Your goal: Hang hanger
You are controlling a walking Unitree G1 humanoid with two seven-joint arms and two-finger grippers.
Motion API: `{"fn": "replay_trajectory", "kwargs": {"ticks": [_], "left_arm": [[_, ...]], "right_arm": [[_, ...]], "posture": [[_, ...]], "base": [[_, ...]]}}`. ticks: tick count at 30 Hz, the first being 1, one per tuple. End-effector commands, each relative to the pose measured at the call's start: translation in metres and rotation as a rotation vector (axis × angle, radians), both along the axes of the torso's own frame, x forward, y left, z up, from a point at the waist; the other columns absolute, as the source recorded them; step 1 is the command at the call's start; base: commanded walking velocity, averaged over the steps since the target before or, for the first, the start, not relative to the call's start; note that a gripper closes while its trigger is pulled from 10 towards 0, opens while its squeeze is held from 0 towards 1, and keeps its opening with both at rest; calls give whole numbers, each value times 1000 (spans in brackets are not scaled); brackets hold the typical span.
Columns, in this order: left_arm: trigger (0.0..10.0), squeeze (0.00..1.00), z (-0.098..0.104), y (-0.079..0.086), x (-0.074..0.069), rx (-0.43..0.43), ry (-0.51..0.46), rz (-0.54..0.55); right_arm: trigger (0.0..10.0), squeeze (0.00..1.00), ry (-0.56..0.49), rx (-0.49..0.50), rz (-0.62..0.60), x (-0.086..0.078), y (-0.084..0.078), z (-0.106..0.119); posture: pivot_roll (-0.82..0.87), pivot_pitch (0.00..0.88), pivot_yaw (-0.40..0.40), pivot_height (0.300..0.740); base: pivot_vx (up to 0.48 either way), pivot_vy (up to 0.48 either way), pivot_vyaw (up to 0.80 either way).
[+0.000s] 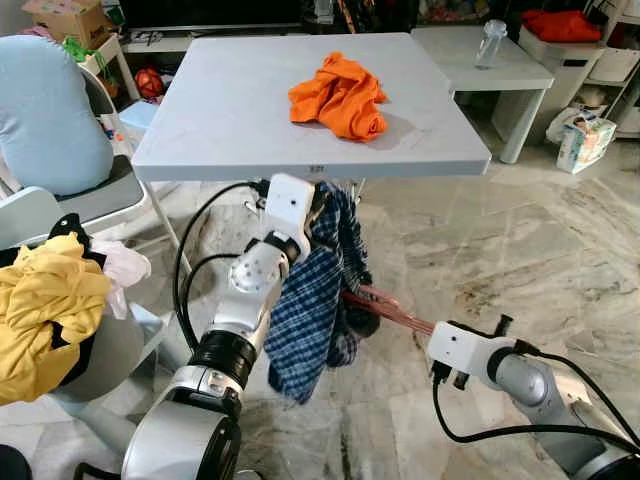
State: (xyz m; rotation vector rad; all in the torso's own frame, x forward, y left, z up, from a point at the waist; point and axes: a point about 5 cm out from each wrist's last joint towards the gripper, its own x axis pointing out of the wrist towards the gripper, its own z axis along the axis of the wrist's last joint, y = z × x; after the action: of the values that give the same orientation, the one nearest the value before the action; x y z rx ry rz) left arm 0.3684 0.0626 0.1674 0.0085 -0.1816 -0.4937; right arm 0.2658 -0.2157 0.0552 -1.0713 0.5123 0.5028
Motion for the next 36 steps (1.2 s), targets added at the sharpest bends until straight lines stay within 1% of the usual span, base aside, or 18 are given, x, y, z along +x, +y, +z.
{"fn": "replay_trajectory", "kwargs": {"ticks": [1,2,3,4,7,9,11,13,15,16,19,21,23,25,27,28,32,36], "left_arm": [[0,0,12,-1,2,-37,-8,-8],[0,0,14,4,4,-64,8,1],[0,0,14,4,4,-64,8,1],[0,0,15,11,5,-67,12,13],[0,0,16,20,6,-74,19,30],[0,0,14,30,7,-85,40,45],[0,0,9,42,5,-95,79,53],[0,0,6,46,4,-94,90,59],[0,0,-1,50,2,-89,112,56],[0,0,-11,53,0,-73,143,68],[0,0,-21,56,-2,-65,167,75],[0,0,-31,61,-3,-33,199,108],[0,0,-37,64,-2,-43,226,136],[0,0,-46,70,-3,-26,256,177],[0,0,-52,73,-3,-40,286,208],[0,0,-56,78,-3,-29,303,245],[0,0,-58,82,-2,-11,308,271],[0,0,-60,80,-2,-15,312,264]], "right_arm": [[0,0,-28,18,-71,7,-11,4],[0,0,-32,15,-111,9,-21,2],[0,0,-32,15,-111,9,-21,2],[0,0,-36,7,-132,9,-30,3],[0,0,-40,-2,-161,9,-42,5],[0,0,-37,-9,-200,7,-55,7],[0,0,-38,20,-262,6,-70,10],[0,0,-39,46,-286,6,-73,12],[0,0,-49,77,-298,7,-76,16],[0,0,-53,125,-296,8,-76,22],[0,0,-42,199,-278,9,-74,30],[0,0,-47,257,-257,11,-73,40],[0,0,-52,310,-211,12,-69,51],[0,0,-62,385,-156,15,-64,66],[0,0,-72,459,-113,16,-62,78],[0,0,-55,523,-44,14,-58,92],[0,0,-29,602,18,11,-58,110],[0,0,-70,613,-16,14,-66,118]], "posture": [[0,40,9,740],[0,40,9,740],[0,40,9,740],[2,41,9,740],[0,43,9,740],[0,43,9,740],[-4,46,14,740],[-4,46,14,740],[-6,46,16,740],[-5,46,16,740],[-10,45,15,740],[-15,43,14,740],[-18,43,15,740],[-26,41,17,740],[-31,41,18,740],[-34,40,19,740],[-38,41,21,740],[-38,42,20,740]], "base": [[0,0,0],[0,0,0],[0,0,0],[0,0,0],[0,0,0],[0,0,0],[0,0,0],[0,0,0],[0,0,0],[0,0,0],[0,0,0],[0,0,0],[0,0,0],[0,0,0],[0,0,0],[0,0,0],[0,0,0],[0,0,0]]}}
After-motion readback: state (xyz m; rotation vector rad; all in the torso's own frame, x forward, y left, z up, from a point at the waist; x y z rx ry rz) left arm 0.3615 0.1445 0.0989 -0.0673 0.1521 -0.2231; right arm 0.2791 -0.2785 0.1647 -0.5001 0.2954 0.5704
